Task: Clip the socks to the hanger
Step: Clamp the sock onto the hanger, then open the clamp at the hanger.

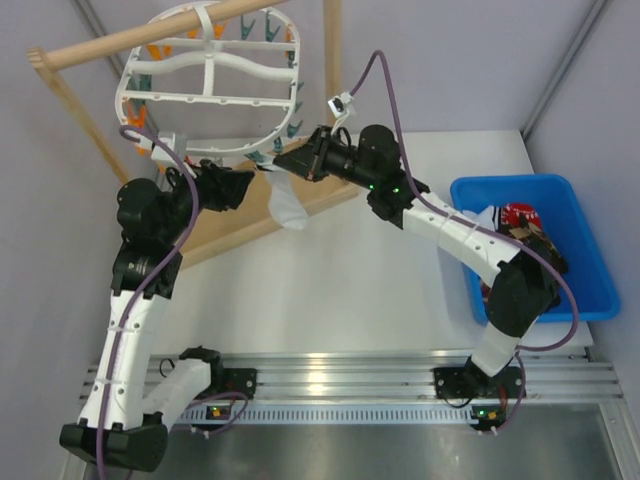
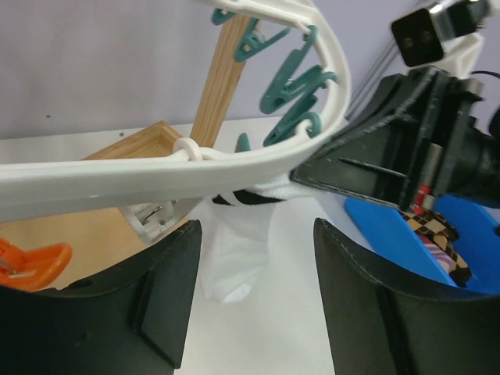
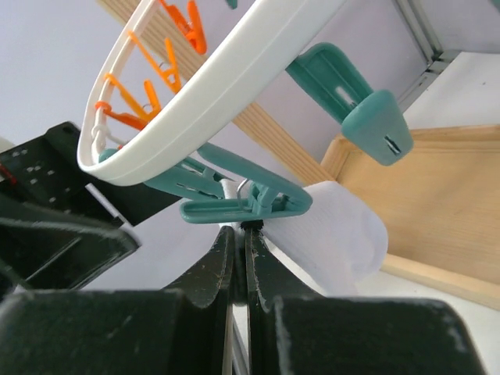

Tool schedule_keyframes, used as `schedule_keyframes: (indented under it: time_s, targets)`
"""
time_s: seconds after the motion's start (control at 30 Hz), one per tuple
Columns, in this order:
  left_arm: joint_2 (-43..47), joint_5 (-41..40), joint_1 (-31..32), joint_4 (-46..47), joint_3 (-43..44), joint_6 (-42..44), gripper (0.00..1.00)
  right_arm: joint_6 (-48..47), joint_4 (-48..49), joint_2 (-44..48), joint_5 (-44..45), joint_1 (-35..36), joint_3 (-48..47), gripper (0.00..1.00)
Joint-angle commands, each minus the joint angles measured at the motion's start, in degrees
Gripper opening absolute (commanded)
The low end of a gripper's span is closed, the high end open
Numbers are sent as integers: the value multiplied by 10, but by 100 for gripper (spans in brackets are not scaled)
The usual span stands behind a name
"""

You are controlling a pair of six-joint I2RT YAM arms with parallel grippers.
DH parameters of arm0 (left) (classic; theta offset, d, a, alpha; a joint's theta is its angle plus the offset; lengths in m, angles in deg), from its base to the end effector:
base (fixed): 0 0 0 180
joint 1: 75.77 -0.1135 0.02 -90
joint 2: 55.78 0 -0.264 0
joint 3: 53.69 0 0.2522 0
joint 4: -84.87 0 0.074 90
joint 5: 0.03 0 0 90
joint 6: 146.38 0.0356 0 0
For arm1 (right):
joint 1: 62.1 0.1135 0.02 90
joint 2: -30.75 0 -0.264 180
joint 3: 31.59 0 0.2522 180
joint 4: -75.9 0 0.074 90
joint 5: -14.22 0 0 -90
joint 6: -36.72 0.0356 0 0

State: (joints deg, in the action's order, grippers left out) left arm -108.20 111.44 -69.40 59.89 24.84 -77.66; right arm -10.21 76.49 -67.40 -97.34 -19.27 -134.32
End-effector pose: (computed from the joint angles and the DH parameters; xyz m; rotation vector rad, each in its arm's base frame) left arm 0.1899 -0.0343 0.4358 0.0968 1.5886 -0.6685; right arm 0.2958 0.2921 0.4046 -0.3388 1.6428 1.4535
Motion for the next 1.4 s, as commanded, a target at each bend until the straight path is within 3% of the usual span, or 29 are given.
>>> schedule_keyframes:
  time_s: [0.0,0.33,0.57,0.77,1.0,1.17,1.37]
  targets:
    - [35,62,0,40,19,-10,64,-11,23,16,-1,-22,-34,0]
    - [98,-5,0,4,-8,-12,62,-43,4,24,0,-71,-43,0]
    - [70,-18,-1,6,-9,11,50,-64,0,28,-5,-77,-39,0]
    - [39,20,0,42,-3,5,50,-69,-1,31,-11,-78,-38,0]
    - [26,-31,-1,49,-2,1,46,-90,-9,34,-19,-78,-31,1]
    - [24,-28,-1,52,1,0,45,-118,-17,48,-23,-89,-5,31]
    - [21,-19,-1,53,3,0,44,-170,37,81,-66,-101,59,36]
